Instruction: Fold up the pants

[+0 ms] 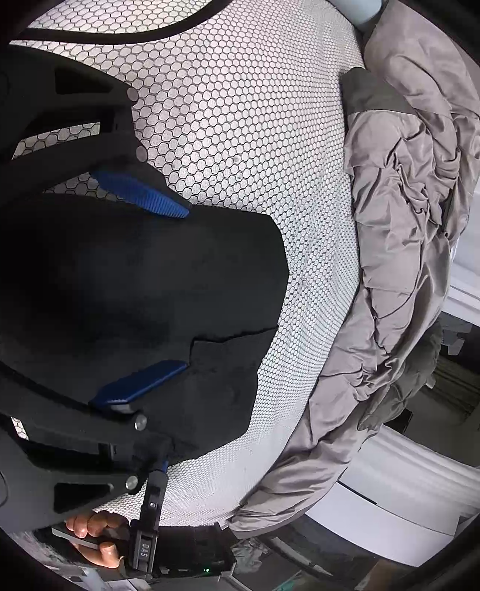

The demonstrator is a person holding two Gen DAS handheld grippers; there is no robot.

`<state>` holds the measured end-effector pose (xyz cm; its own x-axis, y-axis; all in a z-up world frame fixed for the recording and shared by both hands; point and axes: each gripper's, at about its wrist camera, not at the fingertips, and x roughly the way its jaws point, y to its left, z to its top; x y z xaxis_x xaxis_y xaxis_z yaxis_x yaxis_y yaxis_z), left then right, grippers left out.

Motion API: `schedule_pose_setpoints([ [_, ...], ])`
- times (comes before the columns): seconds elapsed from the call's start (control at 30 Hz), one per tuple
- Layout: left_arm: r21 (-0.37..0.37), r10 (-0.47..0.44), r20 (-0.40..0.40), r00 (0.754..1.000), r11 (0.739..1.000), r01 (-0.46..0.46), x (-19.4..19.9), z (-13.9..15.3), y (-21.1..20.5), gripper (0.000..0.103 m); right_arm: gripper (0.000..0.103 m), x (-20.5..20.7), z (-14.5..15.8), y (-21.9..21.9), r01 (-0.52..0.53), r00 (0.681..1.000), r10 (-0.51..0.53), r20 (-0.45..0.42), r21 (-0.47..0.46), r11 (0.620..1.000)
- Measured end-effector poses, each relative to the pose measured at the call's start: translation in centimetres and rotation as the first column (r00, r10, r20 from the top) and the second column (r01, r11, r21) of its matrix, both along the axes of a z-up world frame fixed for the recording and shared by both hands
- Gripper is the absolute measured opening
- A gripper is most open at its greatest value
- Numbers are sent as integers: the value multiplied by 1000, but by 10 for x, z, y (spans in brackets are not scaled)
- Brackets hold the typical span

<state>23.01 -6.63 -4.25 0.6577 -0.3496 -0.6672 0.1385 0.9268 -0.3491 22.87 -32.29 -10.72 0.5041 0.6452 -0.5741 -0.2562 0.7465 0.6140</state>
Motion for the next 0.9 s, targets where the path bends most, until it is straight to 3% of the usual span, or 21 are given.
schedule_pose_setpoints([
  [0.33, 17, -8, -16, 1000, 1000, 8, -1, 0, -3, 76, 50, -33, 30, 4, -118, 989, 116, 94, 14, 993],
  [0.43, 33, -13, -14, 1000, 999, 13, -1, -1, -5, 76, 50, -28, 20, 13, -101, 994, 103, 35, -59, 993],
  [0.6, 40, -15, -16, 1000, 999, 16, -1, -2, -6, 76, 49, -8, 3, 12, -74, 997, 75, -12, 8, 997],
  [0.63, 41, -15, -18, 1000, 999, 15, -1, -3, -6, 76, 38, -5, 1, 13, -73, 997, 74, -11, 4, 997],
  [0.67, 37, -15, -23, 1000, 999, 16, -1, -3, -6, 76, 20, -2, 0, 15, -77, 997, 77, -13, -6, 997],
  [0.73, 6, -22, -31, 999, 1000, 22, -2, -1, -2, 76, 10, -1, 1, 19, -73, 997, 73, -18, -32, 997],
  [0.77, -15, -23, -31, 999, 1000, 22, -4, 1, 1, 76, 6, -5, 6, 19, -80, 997, 80, -5, -39, 996],
  [0.9, -82, -19, 0, 1000, 996, 19, -11, 14, 18, 76, 6, -38, 43, 15, -126, 985, 129, 117, -31, 992],
])
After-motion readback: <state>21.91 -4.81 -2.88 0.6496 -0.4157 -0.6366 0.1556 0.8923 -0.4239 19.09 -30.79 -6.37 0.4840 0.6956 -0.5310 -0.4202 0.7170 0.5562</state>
